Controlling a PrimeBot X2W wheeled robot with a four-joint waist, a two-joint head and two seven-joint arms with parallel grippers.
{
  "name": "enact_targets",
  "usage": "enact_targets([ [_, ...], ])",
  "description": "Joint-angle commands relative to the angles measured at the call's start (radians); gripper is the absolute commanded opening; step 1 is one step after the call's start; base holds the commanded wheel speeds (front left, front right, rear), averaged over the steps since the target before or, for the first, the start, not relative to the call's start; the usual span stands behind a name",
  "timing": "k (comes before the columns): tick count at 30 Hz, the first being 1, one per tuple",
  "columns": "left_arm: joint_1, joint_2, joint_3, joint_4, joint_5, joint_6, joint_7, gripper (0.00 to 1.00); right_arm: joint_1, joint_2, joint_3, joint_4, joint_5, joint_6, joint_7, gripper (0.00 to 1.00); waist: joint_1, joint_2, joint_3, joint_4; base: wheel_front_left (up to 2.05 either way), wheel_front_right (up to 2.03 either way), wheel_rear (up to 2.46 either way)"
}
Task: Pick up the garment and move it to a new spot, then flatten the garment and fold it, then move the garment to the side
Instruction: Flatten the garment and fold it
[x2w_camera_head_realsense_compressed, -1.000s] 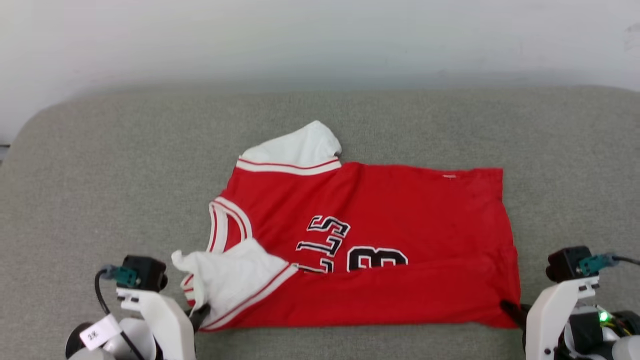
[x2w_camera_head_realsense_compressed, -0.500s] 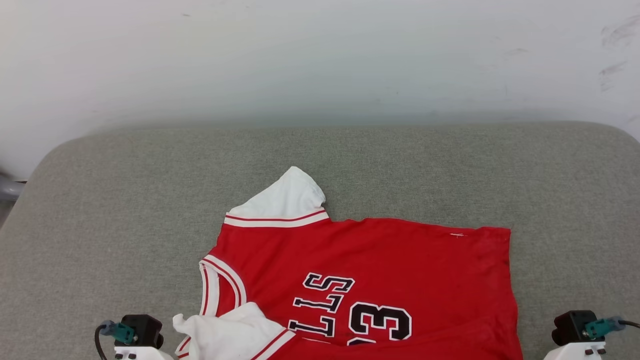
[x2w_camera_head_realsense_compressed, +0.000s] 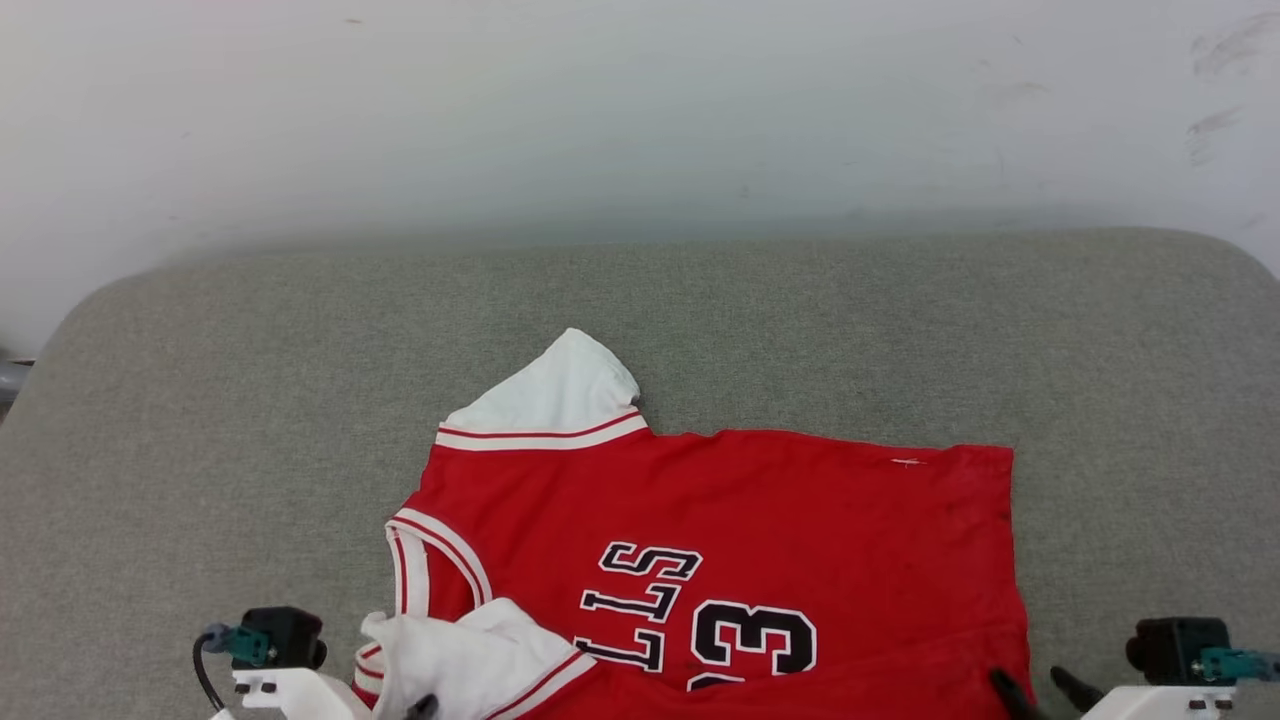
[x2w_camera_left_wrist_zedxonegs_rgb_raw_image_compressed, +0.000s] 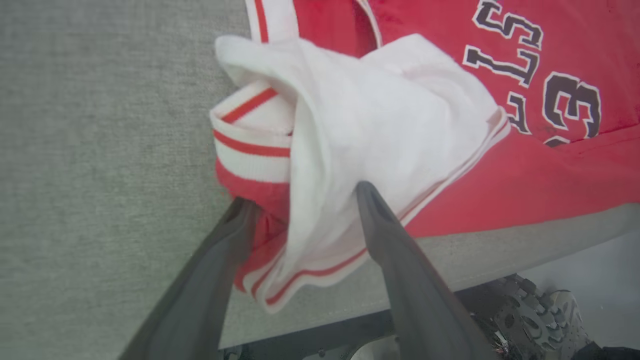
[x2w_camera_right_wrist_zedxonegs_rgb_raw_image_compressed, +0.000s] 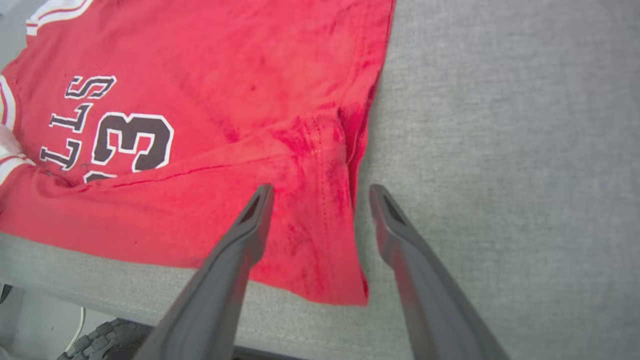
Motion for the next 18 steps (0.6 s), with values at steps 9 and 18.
enact_targets([
  [9, -0.081, -0.006, 0.035, 0.006, 0.111, 0.042, -0.155, 1.00, -0.068, 0.043, -0.055, -0.075, -0.142, -0.001, -0.305, 1.00, 0.0001, 0.0000, -0.006, -0.016, 0.00, 0.00, 0.00],
  [18, -0.204, -0.041, 0.055, 0.004, 0.228, 0.062, -0.342, 1.00, -0.128, 0.100, -0.059, -0.195, -0.231, -0.001, -0.400, 1.00, 0.0001, 0.0000, 0.049, -0.053, 0.00, 0.00, 0.00],
])
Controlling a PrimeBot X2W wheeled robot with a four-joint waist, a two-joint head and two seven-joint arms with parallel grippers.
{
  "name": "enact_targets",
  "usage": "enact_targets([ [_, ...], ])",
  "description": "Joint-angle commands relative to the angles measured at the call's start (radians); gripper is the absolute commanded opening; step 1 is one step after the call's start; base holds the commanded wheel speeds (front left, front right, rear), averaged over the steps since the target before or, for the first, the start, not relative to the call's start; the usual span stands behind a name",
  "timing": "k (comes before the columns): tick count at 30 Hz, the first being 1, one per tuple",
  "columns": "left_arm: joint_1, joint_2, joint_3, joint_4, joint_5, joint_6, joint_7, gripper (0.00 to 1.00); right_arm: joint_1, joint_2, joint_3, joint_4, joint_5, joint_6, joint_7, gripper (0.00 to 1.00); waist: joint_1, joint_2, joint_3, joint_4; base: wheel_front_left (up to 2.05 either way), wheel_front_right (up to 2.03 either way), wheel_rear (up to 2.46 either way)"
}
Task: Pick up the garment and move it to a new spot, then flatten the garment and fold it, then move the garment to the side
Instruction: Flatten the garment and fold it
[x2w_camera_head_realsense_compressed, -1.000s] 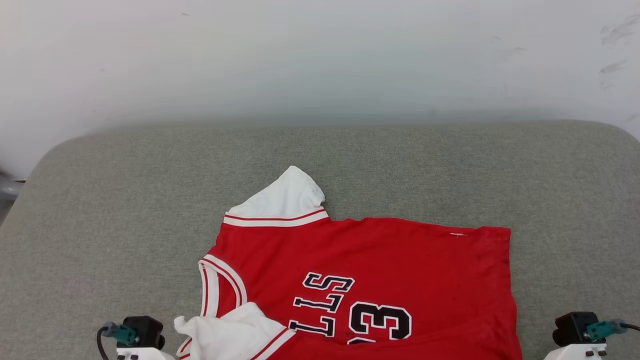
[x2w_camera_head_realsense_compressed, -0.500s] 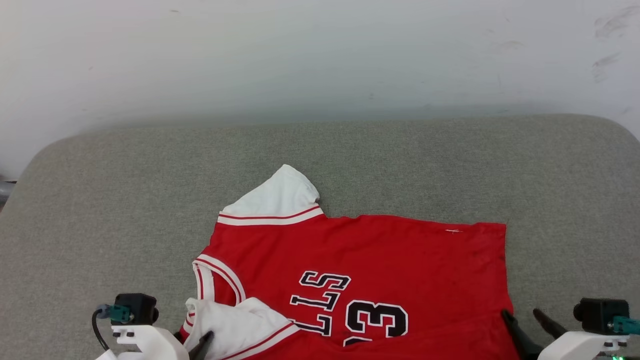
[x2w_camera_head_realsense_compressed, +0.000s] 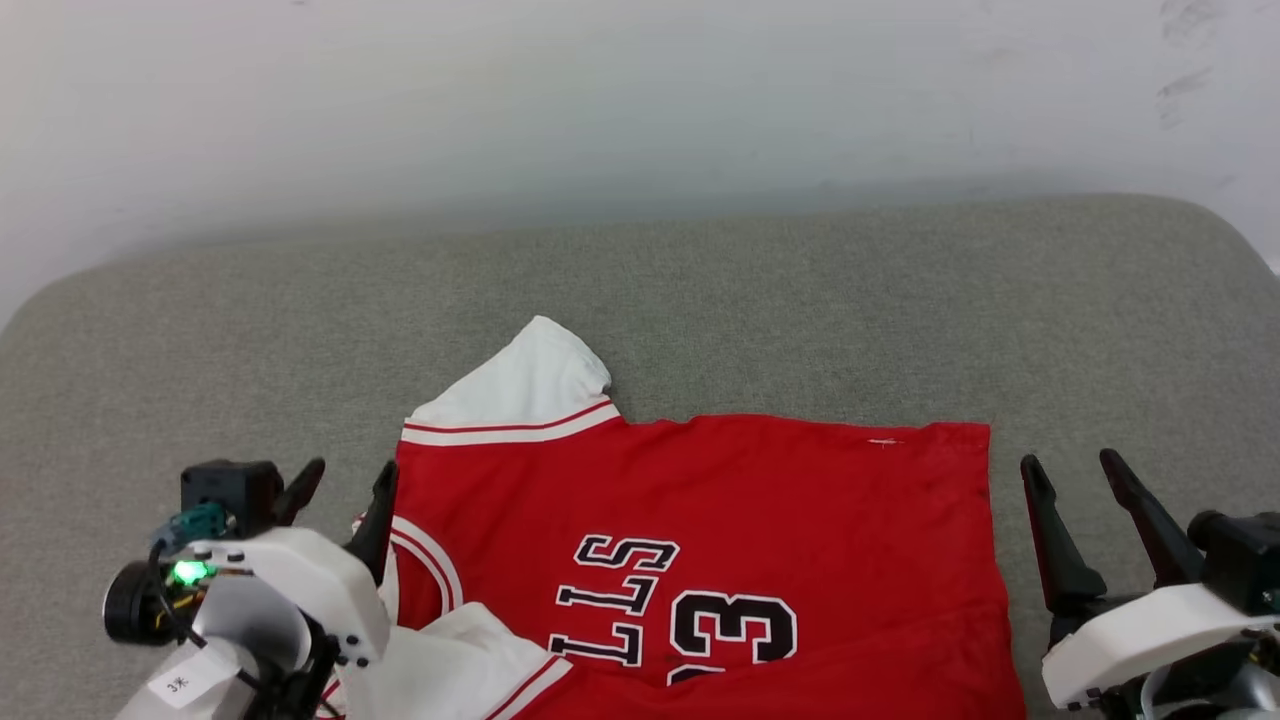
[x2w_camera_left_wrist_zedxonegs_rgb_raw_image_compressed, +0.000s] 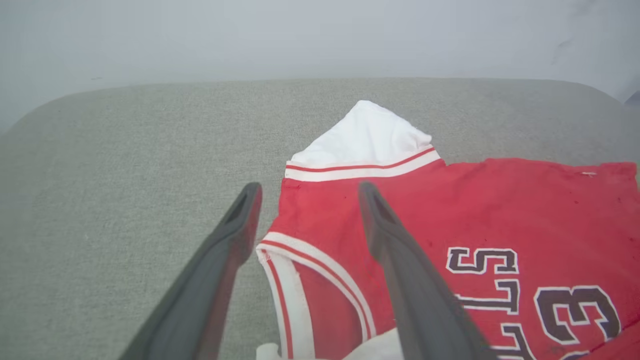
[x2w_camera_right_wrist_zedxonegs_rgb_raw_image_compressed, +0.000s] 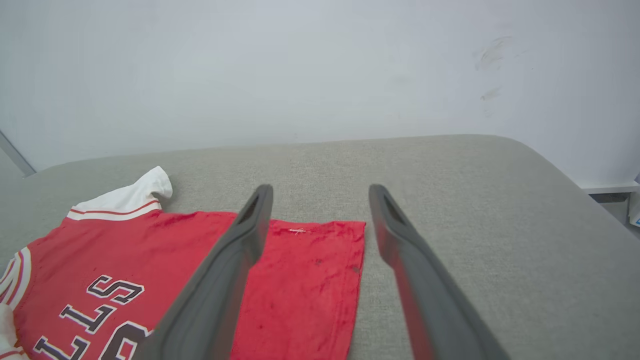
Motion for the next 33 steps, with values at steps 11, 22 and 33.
enact_targets([
  [11, -0.330, -0.035, -0.024, 0.121, 0.053, -0.091, -0.003, 1.00, -0.137, 0.037, 0.048, -0.080, -0.039, -0.001, -0.027, 1.00, -0.0001, 0.0000, 0.225, -0.082, 0.00, 0.00, 0.00],
  [22, -0.630, -0.028, -0.043, 0.339, -0.069, -0.236, 0.314, 1.00, -0.223, 0.051, 0.094, -0.019, -0.028, -0.001, -0.073, 1.00, -0.0001, 0.0000, 0.351, -0.168, 0.00, 0.00, 0.00],
  [33, -0.742, 0.019, -0.087, 0.512, -0.114, -0.241, 0.616, 1.00, -0.246, 0.057, 0.115, 0.056, 0.008, -0.001, -0.118, 1.00, -0.0001, 0.0000, 0.396, -0.234, 0.00, 0.00, 0.00],
])
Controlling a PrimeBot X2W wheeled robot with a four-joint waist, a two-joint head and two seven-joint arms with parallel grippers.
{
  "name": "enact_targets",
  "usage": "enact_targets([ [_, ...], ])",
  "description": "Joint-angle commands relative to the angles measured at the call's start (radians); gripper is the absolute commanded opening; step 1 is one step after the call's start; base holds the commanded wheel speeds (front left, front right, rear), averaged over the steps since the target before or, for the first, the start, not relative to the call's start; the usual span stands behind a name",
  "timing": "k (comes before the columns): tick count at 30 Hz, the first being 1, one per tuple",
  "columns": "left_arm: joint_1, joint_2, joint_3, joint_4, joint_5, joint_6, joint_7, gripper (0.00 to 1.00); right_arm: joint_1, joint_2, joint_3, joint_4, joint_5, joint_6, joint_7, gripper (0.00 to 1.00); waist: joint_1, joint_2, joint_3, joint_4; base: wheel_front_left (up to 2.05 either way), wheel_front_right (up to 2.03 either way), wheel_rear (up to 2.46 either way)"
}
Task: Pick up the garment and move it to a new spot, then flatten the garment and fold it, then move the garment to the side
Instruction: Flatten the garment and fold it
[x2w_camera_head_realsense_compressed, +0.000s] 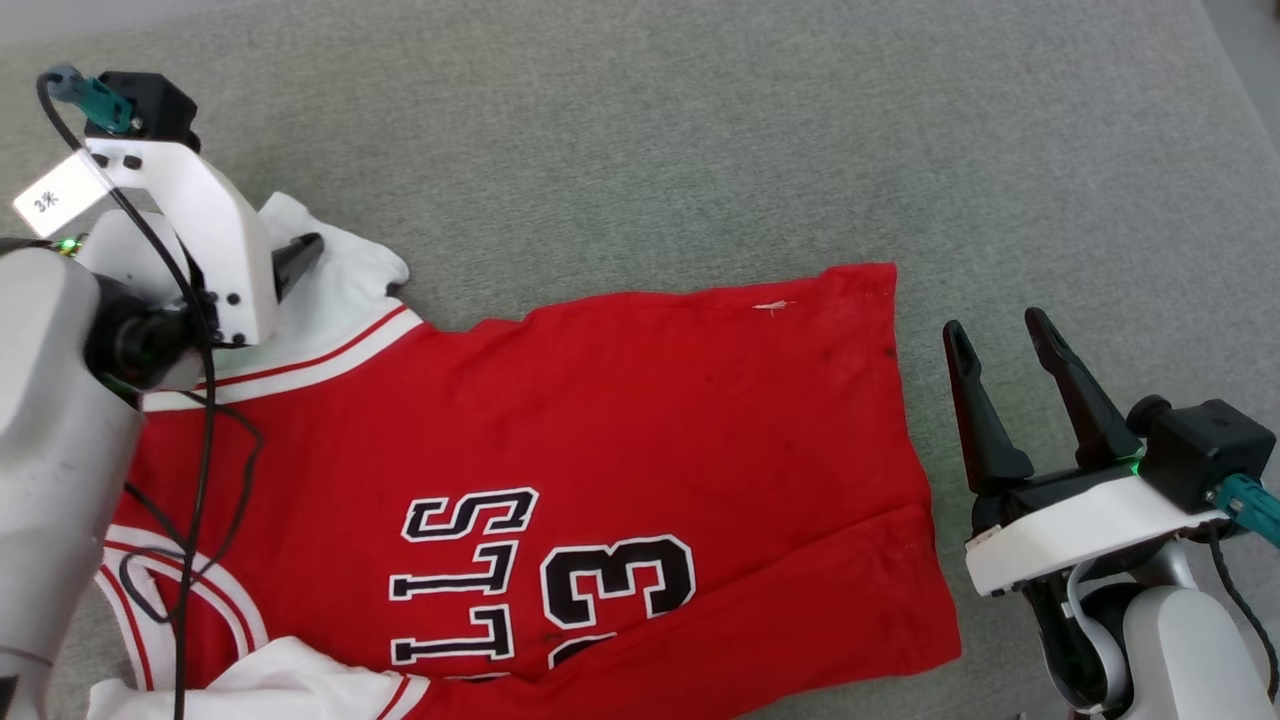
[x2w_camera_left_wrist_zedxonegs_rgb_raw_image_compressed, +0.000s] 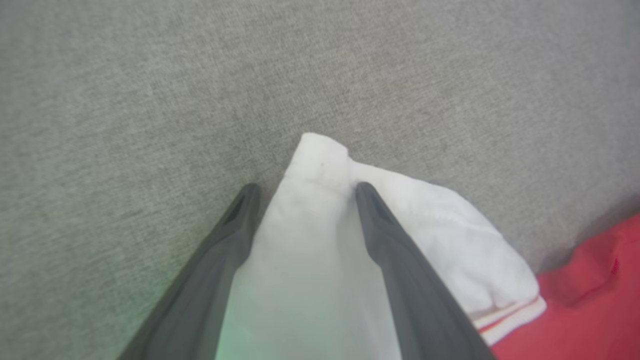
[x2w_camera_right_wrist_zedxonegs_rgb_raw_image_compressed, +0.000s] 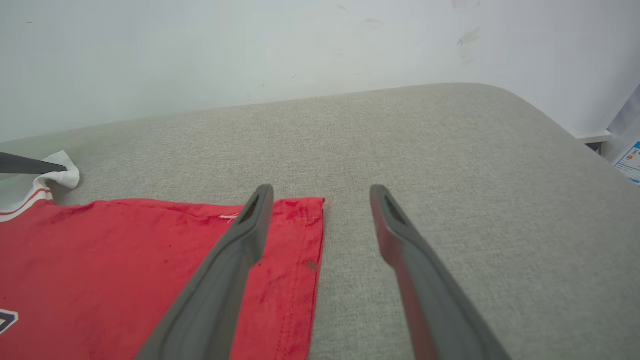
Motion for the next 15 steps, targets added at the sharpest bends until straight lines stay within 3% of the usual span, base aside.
enact_targets([
  [1, 0.007, 0.006, -0.026, 0.041, -0.014, 0.000, 0.083, 1.00, -0.018, 0.005, 0.004, 0.010, 0.016, -0.001, -0.012, 1.00, -0.0002, 0.0000, 0.010, -0.015, 0.00, 0.00, 0.00],
  [5, 0.032, 0.001, -0.045, 0.072, -0.040, 0.004, 0.183, 0.95, -0.020, 0.005, 0.000, 0.024, 0.031, -0.001, -0.015, 1.00, -0.0002, 0.0000, 0.011, -0.022, 0.00, 0.00, 0.00],
  [6, 0.034, 0.003, -0.050, 0.074, -0.042, 0.005, 0.196, 0.14, -0.024, 0.005, -0.001, 0.031, 0.035, -0.001, -0.013, 1.00, -0.0002, 0.0000, 0.012, -0.024, 0.00, 0.00, 0.00],
  [7, 0.034, 0.003, -0.051, 0.072, -0.040, 0.009, 0.196, 0.00, -0.026, 0.005, -0.002, 0.038, 0.039, -0.001, -0.007, 1.00, -0.0002, 0.0000, 0.012, -0.024, 0.00, 0.00, 0.00],
  [15, -0.002, -0.013, -0.041, 0.047, -0.024, 0.012, 0.128, 0.00, -0.101, -0.041, -0.003, 0.137, 0.130, -0.001, 0.076, 1.00, -0.0002, 0.0000, 0.000, -0.012, 0.00, 0.00, 0.00],
])
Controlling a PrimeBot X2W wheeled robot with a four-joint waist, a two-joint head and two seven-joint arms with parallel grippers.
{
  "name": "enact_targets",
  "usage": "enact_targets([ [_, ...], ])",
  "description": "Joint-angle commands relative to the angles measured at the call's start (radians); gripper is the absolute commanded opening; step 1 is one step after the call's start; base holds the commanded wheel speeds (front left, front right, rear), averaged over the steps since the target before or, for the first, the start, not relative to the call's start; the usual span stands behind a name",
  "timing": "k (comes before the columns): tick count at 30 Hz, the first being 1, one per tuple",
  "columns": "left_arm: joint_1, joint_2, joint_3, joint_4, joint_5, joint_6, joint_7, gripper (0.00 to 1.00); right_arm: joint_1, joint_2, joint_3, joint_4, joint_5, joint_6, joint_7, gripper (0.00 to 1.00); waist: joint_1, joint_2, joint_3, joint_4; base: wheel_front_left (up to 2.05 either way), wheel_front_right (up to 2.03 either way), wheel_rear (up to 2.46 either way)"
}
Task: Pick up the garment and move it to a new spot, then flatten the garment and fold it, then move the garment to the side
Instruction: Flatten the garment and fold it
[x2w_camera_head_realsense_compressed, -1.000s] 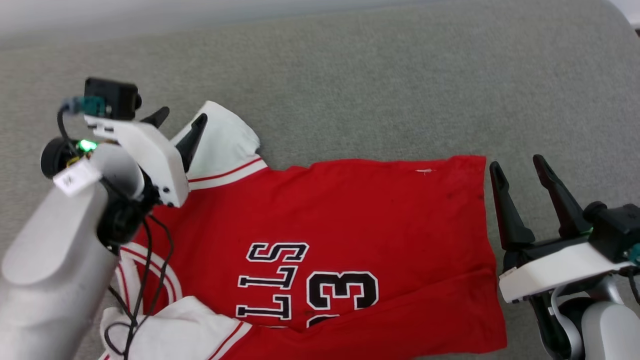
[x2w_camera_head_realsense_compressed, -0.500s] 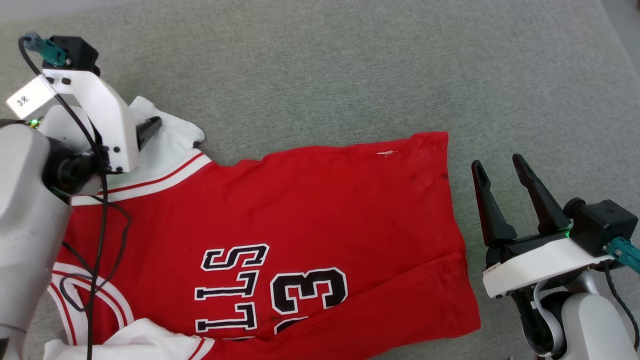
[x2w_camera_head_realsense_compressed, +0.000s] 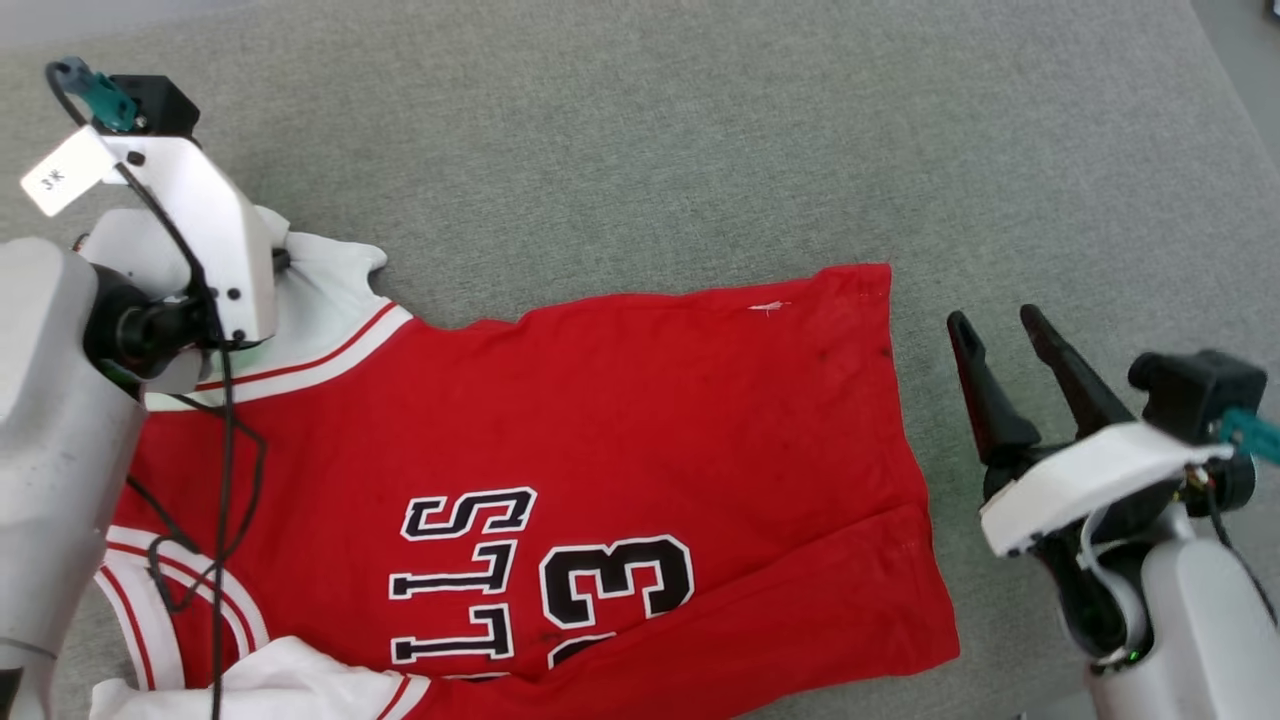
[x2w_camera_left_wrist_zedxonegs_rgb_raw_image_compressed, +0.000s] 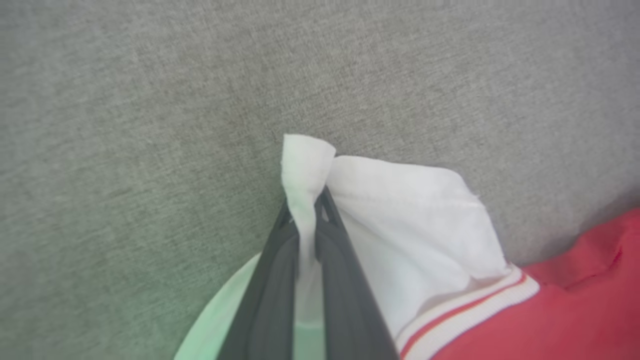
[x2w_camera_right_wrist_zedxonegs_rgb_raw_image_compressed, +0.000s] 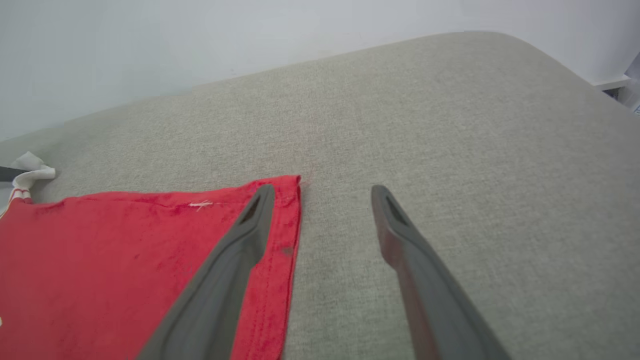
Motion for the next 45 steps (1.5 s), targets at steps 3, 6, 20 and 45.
enact_targets([
  [3, 0.006, -0.022, 0.000, 0.004, 0.002, -0.001, -0.035, 0.00, -0.069, -0.053, 0.021, 0.078, 0.053, -0.001, 0.072, 1.00, 0.0001, -0.0001, -0.014, 0.016, 0.00, 0.00, 0.00],
  [6, -0.016, -0.029, 0.003, -0.018, 0.008, -0.009, -0.064, 0.00, -0.120, -0.100, 0.051, 0.145, 0.106, -0.001, 0.153, 1.00, 0.0001, -0.0001, -0.019, 0.041, 0.00, 0.00, 0.00],
  [20, -0.039, -0.045, -0.007, -0.168, 0.020, -0.037, -0.142, 0.00, -0.313, -0.236, 0.232, 0.316, 0.252, -0.001, 0.475, 1.00, 0.0001, -0.0001, 0.018, 0.162, 0.00, 0.00, 0.00],
  [45, 0.289, 0.011, 0.049, -0.296, 0.012, 0.014, -0.440, 0.00, -0.120, -0.271, 0.094, 0.160, 0.226, -0.001, 0.524, 0.00, 0.0001, -0.0001, -0.175, 0.240, 0.00, 0.00, 0.00],
])
